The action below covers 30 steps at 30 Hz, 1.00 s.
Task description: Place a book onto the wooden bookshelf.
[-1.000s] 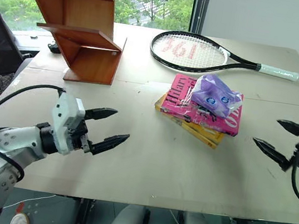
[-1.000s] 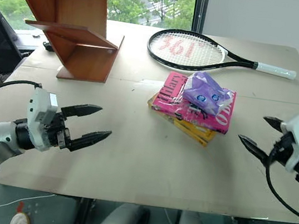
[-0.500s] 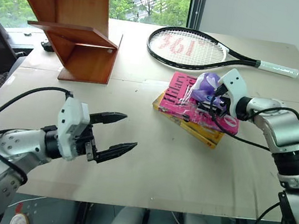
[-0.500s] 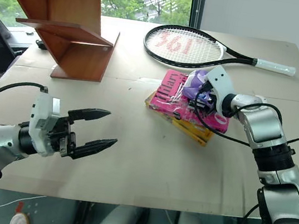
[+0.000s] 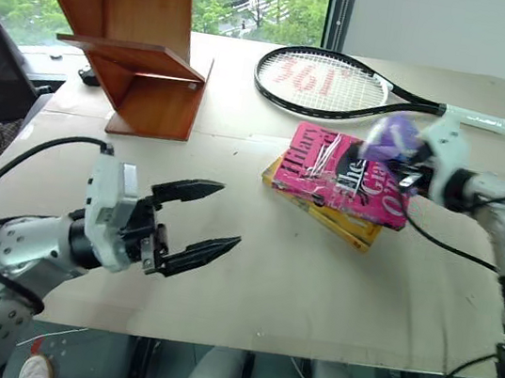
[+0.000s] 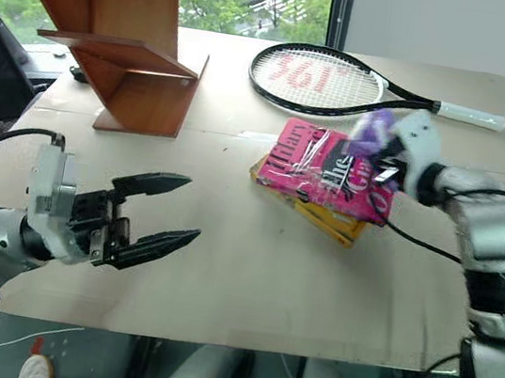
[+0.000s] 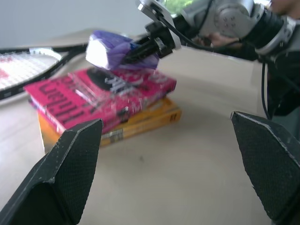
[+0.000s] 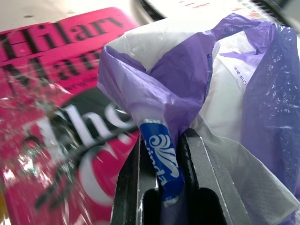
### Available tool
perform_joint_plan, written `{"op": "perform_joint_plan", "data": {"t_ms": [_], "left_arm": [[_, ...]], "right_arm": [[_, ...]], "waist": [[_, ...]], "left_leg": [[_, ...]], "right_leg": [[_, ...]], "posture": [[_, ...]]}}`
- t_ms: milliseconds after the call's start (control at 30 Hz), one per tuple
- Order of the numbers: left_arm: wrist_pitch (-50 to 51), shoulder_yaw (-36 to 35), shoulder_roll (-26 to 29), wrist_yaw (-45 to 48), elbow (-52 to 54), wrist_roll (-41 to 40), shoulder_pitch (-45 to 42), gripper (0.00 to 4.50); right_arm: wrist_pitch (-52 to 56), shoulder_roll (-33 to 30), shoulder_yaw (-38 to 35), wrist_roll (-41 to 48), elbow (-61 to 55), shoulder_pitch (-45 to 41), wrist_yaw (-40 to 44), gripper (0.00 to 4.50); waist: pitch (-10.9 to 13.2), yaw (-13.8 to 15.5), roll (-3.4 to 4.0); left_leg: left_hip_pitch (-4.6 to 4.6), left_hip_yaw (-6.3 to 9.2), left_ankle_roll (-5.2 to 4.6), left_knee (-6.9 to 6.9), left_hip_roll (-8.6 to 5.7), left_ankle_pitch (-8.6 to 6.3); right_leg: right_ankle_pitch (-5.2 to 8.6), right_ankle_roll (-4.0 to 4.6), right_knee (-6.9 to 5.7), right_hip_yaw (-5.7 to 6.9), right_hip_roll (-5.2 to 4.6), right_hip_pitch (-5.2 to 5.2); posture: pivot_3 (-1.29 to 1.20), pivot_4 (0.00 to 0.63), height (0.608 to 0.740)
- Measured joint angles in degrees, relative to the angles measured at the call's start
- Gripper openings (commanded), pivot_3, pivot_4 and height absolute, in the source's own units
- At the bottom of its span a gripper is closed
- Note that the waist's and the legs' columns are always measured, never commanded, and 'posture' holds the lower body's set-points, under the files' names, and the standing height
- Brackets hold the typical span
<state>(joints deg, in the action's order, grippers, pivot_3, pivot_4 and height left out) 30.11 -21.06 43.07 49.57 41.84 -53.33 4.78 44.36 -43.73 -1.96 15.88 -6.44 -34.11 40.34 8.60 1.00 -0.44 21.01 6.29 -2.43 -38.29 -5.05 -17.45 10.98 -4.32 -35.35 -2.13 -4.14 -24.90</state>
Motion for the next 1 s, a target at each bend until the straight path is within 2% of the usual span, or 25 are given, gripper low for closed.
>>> {"op": "perform_joint_plan", "data": {"t_ms": [100,200,233,267,300,367,467,500,600,733,767,833,867,1000], "left_arm": [[0.8,3.2,-0.8,-2.3,0.7,-1.9,-3.8,4.5],[1.2,6.7,-1.6,-3.3,0.7,-2.5,-7.4,4.5],[1.2,8.5,-2.1,-3.4,0.4,-2.4,-8.6,4.5],[1.2,8.9,-2.3,-3.4,0.3,-2.4,-8.8,4.5],[1.2,9.7,-2.4,-3.4,0.0,-2.3,-9.3,4.5],[1.2,11.9,-2.9,-3.4,-0.8,-1.7,-10.6,4.5],[1.1,13.4,-3.5,-3.1,-1.3,-0.8,-10.7,4.5],[1.1,13.4,-3.5,-3.1,-1.4,-0.7,-10.6,4.5],[0.9,13.3,-3.5,-3.0,-1.9,-0.4,-8.6,4.5],[0.4,12.6,-3.5,-2.5,-2.6,0.7,-5.1,4.5],[0.1,12.4,-3.5,-2.5,-2.6,1.1,-4.6,4.5],[-0.4,12.1,-3.5,-2.4,-2.6,1.6,-3.7,4.5],[-0.6,11.8,-3.5,-2.4,-2.6,1.8,-3.4,4.5],[-1.1,9.3,-3.4,-2.7,-2.5,2.6,-0.6,4.5]], "right_arm": [[2.9,-4.6,-7.6,0.6,-5.4,6.9,-0.8,0.03],[3.9,-8.2,-10.0,-0.9,-7.3,13.7,-1.7,0.03],[3.6,-8.9,-9.9,-2.3,-6.1,16.6,-2.1,0.4],[3.5,-8.9,-9.6,-2.6,-5.6,17.2,-2.2,0.62],[2.9,-8.8,-9.1,-3.0,-4.3,17.8,-2.2,1.15],[1.3,-7.7,-6.2,-4.0,0.9,19.0,-1.9,1.75],[-2.4,-9.4,-5.0,-6.5,3.0,20.0,-1.9,3.19],[-2.5,-10.0,-5.2,-6.6,2.6,20.1,-1.8,3.51],[2.4,-10.8,-11.1,-0.8,-4.9,19.7,1.3,3.51],[7.6,-13.9,-15.7,6.1,-12.0,17.9,5.4,1.79],[8.0,-13.9,-15.4,6.6,-12.5,17.4,5.5,1.15],[8.3,-12.8,-13.4,7.1,-12.9,16.1,5.1,0.18],[8.8,-11.4,-11.7,7.1,-12.7,14.9,4.3,0.04],[7.0,-5.7,-1.2,2.2,-7.4,8.8,-0.3,0.04]], "waist": [[0.0,-0.2,0.0],[0.0,-0.6,0.02],[0.0,-0.7,0.01],[0.0,-0.9,0.01],[0.0,-1.0,0.02],[0.0,-1.8,0.06],[0.0,-1.6,0.07],[0.0,-1.6,0.07],[0.0,-1.7,0.1],[0.1,-1.5,0.01],[0.1,-1.5,-0.03],[0.1,-1.4,-0.05],[0.1,-1.4,-0.05],[0.1,-1.7,-0.06]], "left_leg": [[0.0,0.01,0.0,0.0,0.02,0.0],[-0.15,-0.24,0.0,0.0,0.06,0.0],[-0.21,-0.3,0.0,-0.01,0.07,0.0],[-0.26,-0.36,0.0,-0.03,0.08,0.0],[-0.28,-0.39,0.0,-0.03,0.08,0.0],[-0.37,-0.5,-0.01,-0.04,0.09,0.0],[-0.31,-0.48,-0.01,-0.05,0.08,0.0],[-0.3,-0.47,-0.01,-0.05,0.08,0.0],[-0.27,-0.46,-0.01,-0.03,0.12,0.0],[-0.29,-0.36,-0.01,-0.04,0.16,-0.01],[-0.29,-0.36,-0.02,-0.06,0.16,-0.01],[-0.29,-0.38,-0.02,-0.08,0.14,-0.01],[-0.29,-0.38,-0.02,-0.08,0.14,-0.01],[-0.3,-0.4,-0.01,-0.06,0.15,-0.01]], "right_leg": [[0.0,0.0,0.03,-0.01,-0.01,0.01],[0.0,0.0,-0.08,-0.23,0.0,0.02],[-0.01,-0.01,-0.11,-0.26,0.01,0.06],[-0.01,-0.01,-0.15,-0.31,0.03,0.08],[-0.01,-0.01,-0.18,-0.34,0.02,0.09],[-0.01,0.0,-0.28,-0.43,0.06,0.1],[-0.01,0.0,-0.26,-0.4,0.1,0.08],[-0.01,0.0,-0.24,-0.39,0.1,0.08],[-0.01,0.0,-0.23,-0.43,0.06,0.02],[-0.01,0.0,-0.17,-0.29,0.06,0.12],[-0.01,0.0,-0.17,-0.29,0.06,0.14],[-0.01,0.0,-0.17,-0.3,0.04,0.15],[-0.01,-0.01,-0.17,-0.3,0.04,0.14],[-0.01,0.01,-0.19,-0.32,0.04,0.1]], "posture": [[0.0,0.15,0.74],[0.0,0.15,0.74],[0.0,0.15,0.74],[0.0,0.15,0.74],[0.0,0.15,0.74],[0.0,0.15,0.74],[0.0,0.15,0.74],[0.0,0.15,0.74],[0.0,0.15,0.74],[0.0,0.15,0.74],[0.0,0.15,0.74],[0.0,0.15,0.74],[0.0,0.15,0.74],[0.0,0.15,0.74]]}}
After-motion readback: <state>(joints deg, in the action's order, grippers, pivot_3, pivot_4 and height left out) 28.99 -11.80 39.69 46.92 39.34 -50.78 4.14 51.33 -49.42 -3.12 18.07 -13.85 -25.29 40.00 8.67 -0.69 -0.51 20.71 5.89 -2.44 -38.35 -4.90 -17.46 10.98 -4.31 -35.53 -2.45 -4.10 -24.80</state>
